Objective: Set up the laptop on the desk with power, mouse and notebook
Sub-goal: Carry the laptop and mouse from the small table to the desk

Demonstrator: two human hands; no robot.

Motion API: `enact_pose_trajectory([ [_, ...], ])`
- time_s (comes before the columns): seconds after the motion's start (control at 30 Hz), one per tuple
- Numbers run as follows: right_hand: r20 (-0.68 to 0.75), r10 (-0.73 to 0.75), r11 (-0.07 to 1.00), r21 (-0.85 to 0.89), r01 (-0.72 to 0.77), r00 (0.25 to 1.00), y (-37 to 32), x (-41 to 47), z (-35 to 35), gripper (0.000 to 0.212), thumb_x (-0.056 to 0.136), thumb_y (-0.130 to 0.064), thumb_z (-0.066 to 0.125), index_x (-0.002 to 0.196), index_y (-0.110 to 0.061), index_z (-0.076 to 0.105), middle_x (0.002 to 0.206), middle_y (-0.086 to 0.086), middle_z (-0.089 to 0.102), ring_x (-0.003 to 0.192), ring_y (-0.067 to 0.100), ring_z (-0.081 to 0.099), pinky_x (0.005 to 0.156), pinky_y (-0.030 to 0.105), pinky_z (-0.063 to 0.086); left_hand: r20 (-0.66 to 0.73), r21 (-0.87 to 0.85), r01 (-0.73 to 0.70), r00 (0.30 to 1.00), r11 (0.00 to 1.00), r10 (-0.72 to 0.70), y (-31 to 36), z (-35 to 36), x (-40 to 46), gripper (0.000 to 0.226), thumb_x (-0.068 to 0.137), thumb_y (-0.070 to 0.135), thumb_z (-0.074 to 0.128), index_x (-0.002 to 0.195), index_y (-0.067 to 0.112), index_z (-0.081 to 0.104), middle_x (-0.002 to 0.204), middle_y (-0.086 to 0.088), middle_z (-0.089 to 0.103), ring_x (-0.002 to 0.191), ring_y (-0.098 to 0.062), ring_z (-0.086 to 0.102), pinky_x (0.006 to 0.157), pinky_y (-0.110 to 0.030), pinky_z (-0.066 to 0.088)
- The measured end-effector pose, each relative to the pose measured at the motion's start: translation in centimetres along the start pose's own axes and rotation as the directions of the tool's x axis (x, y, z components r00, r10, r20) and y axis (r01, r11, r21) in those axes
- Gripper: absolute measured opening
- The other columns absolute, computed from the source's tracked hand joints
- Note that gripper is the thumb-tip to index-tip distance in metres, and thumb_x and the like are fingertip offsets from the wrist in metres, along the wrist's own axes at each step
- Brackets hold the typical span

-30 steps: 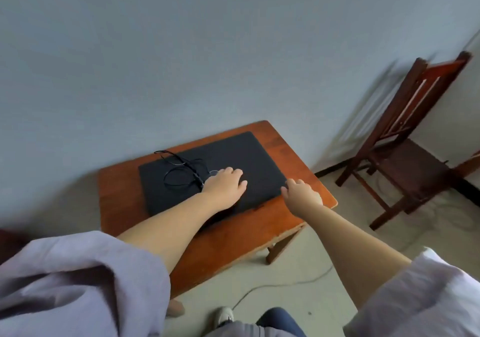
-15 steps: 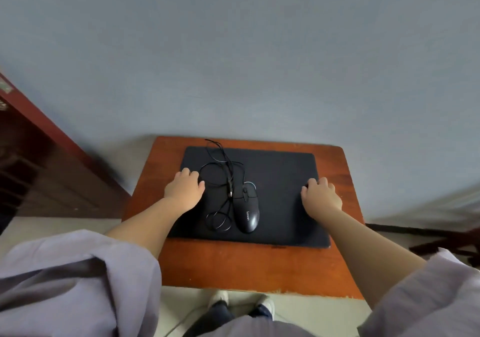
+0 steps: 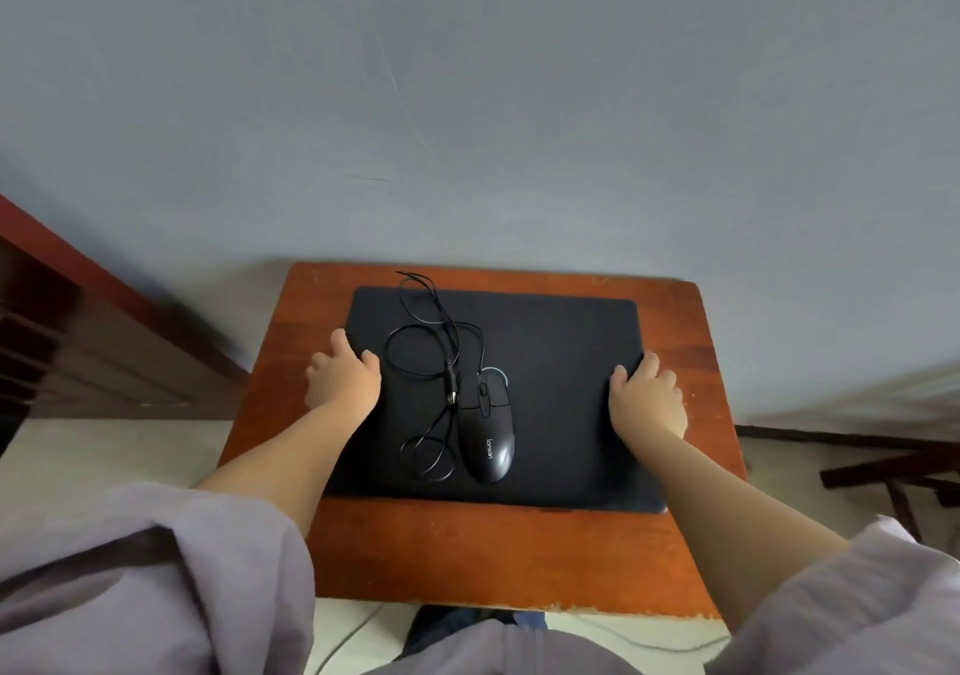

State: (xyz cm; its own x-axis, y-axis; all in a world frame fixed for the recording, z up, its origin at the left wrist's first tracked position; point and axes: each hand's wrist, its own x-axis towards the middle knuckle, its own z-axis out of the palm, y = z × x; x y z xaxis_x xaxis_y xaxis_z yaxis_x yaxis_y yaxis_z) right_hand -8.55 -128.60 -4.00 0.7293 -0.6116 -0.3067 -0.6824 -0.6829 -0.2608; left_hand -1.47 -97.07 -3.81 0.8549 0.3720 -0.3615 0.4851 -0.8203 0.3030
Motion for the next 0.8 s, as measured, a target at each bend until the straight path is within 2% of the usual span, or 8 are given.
enact_pose_trajectory([
  [0.07, 0.043, 0.098, 0.994, 0.042, -0.100, 0.994, -0.1, 0.4, -0.1, 0.052, 0.096, -0.042, 0.028, 0.128, -0.003, 0.038, 0.127, 0.022, 0.049, 0.112, 0.039, 0.050, 0.087, 0.045, 0.045, 0.010, -0.049, 0.092, 0.996, 0.995, -0.091, 0.2, 0.1, 0.6, 0.052, 0.095, 0.038, 0.034, 0.137, 0.006, 0.031, 0.136, -0.023, 0.041, 0.123, -0.040, 0.041, 0.093, -0.051, 0.042],
  [0.17, 0.111, 0.198, 0.971, 0.114, -0.211, 0.974, -0.3, 1.1, -0.3, 0.057, 0.096, -0.044, 0.029, 0.128, 0.002, 0.039, 0.132, 0.024, 0.045, 0.119, 0.040, 0.045, 0.097, 0.045, 0.040, 0.011, -0.074, 0.151, 0.989, 0.986, -0.151, 0.1, 0.2, 1.6, 0.056, 0.095, 0.043, 0.035, 0.129, 0.000, 0.040, 0.130, -0.024, 0.048, 0.117, -0.041, 0.048, 0.091, -0.050, 0.044],
  [0.3, 0.180, 0.199, 0.957, 0.178, -0.230, 0.963, -0.2, 1.9, -0.7, 0.065, 0.095, -0.048, 0.026, 0.125, 0.005, 0.047, 0.129, 0.023, 0.052, 0.118, 0.039, 0.048, 0.100, 0.043, 0.040, 0.056, -0.126, 0.179, 0.983, 0.976, -0.173, -0.5, -0.3, 2.6, 0.060, 0.093, 0.052, 0.034, 0.099, -0.004, 0.056, 0.094, -0.018, 0.063, 0.075, -0.033, 0.058, 0.074, -0.040, 0.051],
  [0.37, 0.196, 0.208, 0.943, 0.221, -0.250, 0.958, 0.1, 2.0, -0.9, 0.068, 0.094, -0.050, 0.025, 0.122, 0.006, 0.050, 0.126, 0.022, 0.055, 0.115, 0.038, 0.051, 0.094, 0.040, 0.041, 0.074, -0.182, 0.199, 0.979, 0.963, -0.189, -1.0, -0.2, 2.6, 0.065, 0.091, 0.056, 0.035, 0.102, -0.003, 0.058, 0.092, -0.014, 0.062, 0.067, -0.028, 0.051, 0.066, -0.036, 0.046],
  [0.5, 0.190, 0.258, 0.921, 0.250, -0.301, 0.947, 1.3, 1.5, -0.9, 0.075, 0.090, -0.059, 0.023, 0.119, 0.003, 0.054, 0.122, 0.020, 0.059, 0.106, 0.037, 0.056, 0.082, 0.037, 0.044, 0.148, -0.245, 0.199, 0.975, 0.949, -0.166, -1.5, 0.0, 2.0, 0.071, 0.088, 0.061, 0.038, 0.114, -0.002, 0.055, 0.113, -0.016, 0.060, 0.080, -0.029, 0.052, 0.069, -0.036, 0.040],
  [0.6, 0.152, 0.305, 0.891, 0.302, -0.338, 0.940, 3.1, 0.4, -0.5, 0.077, 0.088, -0.063, 0.023, 0.116, 0.002, 0.056, 0.117, 0.018, 0.061, 0.093, 0.034, 0.056, 0.076, 0.035, 0.040, 0.184, -0.275, 0.141, 0.979, 0.951, -0.092, -1.0, -0.1, 1.7, 0.068, 0.086, 0.062, 0.039, 0.109, 0.000, 0.057, 0.109, -0.014, 0.061, 0.080, -0.029, 0.052, 0.072, -0.036, 0.042],
  [0.7, 0.122, 0.375, 0.836, 0.385, -0.392, 0.919, 5.3, -1.7, -0.6, 0.075, 0.087, -0.063, 0.024, 0.111, 0.000, 0.058, 0.095, 0.013, 0.059, 0.067, 0.024, 0.046, 0.071, 0.033, 0.035, 0.171, -0.247, 0.038, 0.985, 0.968, 0.005, 0.7, 0.0, 0.9, 0.069, 0.086, 0.063, 0.036, 0.106, 0.001, 0.059, 0.105, -0.013, 0.062, 0.081, -0.030, 0.052, 0.072, -0.037, 0.044],
  [0.8, 0.081, 0.458, 0.776, 0.449, -0.443, 0.885, 8.2, -4.2, -1.4, 0.071, 0.089, -0.061, 0.025, 0.108, -0.002, 0.059, 0.088, 0.012, 0.059, 0.065, 0.024, 0.044, 0.071, 0.032, 0.035, 0.176, -0.208, -0.086, 0.977, 0.974, 0.124, 3.6, 0.7, -0.5, 0.070, 0.086, 0.064, 0.034, 0.106, 0.002, 0.060, 0.108, -0.014, 0.063, 0.090, -0.034, 0.057, 0.075, -0.038, 0.047],
])
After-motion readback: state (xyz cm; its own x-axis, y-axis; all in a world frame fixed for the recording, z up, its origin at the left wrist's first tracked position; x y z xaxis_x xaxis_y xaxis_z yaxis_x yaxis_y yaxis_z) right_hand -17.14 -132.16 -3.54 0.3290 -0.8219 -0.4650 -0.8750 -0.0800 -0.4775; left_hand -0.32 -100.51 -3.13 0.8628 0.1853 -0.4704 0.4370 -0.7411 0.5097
